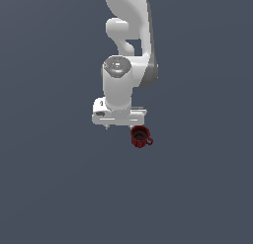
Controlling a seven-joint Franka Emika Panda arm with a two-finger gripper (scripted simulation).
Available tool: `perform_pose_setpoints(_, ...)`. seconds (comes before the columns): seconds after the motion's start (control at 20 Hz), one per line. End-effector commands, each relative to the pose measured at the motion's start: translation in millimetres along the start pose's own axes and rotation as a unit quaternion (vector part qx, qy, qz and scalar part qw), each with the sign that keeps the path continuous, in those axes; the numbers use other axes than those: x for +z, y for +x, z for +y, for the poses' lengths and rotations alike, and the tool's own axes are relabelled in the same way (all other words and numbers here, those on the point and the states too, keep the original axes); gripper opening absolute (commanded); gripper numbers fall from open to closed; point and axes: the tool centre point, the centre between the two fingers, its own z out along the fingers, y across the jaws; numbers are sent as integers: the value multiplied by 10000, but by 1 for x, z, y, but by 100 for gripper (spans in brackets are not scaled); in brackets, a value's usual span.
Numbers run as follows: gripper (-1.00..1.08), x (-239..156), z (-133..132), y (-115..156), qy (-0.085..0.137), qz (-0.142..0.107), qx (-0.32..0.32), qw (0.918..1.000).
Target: Pick up the object and move it to a goal position.
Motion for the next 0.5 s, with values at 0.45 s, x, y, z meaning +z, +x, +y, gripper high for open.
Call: perform_pose_setpoints(0.45, 28, 5, 10, -2, -79, -35, -62, 9999)
